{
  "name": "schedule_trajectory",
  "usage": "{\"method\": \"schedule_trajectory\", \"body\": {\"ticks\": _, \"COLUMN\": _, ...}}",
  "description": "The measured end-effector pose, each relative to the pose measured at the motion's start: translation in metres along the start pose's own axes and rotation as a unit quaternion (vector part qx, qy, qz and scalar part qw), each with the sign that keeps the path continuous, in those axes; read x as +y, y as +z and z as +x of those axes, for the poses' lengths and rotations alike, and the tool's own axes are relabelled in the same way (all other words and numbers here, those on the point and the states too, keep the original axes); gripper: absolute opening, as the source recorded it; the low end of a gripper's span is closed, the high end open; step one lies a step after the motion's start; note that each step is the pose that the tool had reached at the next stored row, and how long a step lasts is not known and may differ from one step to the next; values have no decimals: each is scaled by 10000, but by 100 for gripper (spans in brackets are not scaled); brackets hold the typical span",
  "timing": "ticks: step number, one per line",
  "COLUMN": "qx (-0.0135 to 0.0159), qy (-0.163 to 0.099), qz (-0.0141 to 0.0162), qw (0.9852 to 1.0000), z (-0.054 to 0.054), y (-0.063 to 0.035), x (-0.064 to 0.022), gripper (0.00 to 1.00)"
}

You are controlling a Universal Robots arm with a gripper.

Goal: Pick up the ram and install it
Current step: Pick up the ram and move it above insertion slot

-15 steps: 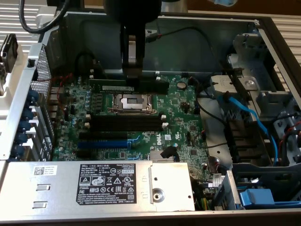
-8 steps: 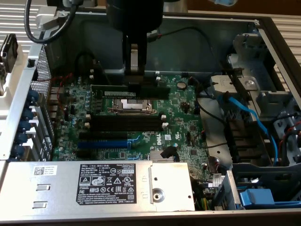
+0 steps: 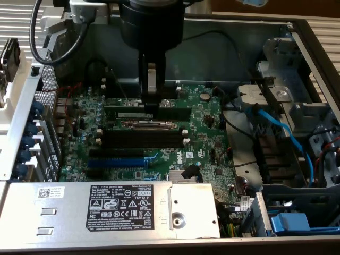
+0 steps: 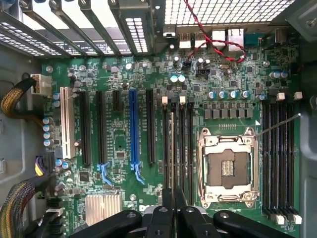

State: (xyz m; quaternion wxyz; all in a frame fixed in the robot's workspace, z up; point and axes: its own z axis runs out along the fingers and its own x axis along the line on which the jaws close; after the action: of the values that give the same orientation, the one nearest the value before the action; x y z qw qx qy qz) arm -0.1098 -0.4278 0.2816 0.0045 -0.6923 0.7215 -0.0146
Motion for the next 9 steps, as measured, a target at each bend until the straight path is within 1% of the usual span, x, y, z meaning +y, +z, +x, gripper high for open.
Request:
{"method": "schedule_trajectory", "body": {"ticks": 4, "qx": -2, "qy": -74, "qz": 1, "qw": 10000, "z": -3, "y": 73, "x": 10, "gripper": 12}}
{"method": "schedule_trajectory", "body": {"ticks": 9, "qx": -2, "qy": -82, "qz": 1, "qw": 10000, "z": -2, "y": 149, "x": 26, "gripper": 12}}
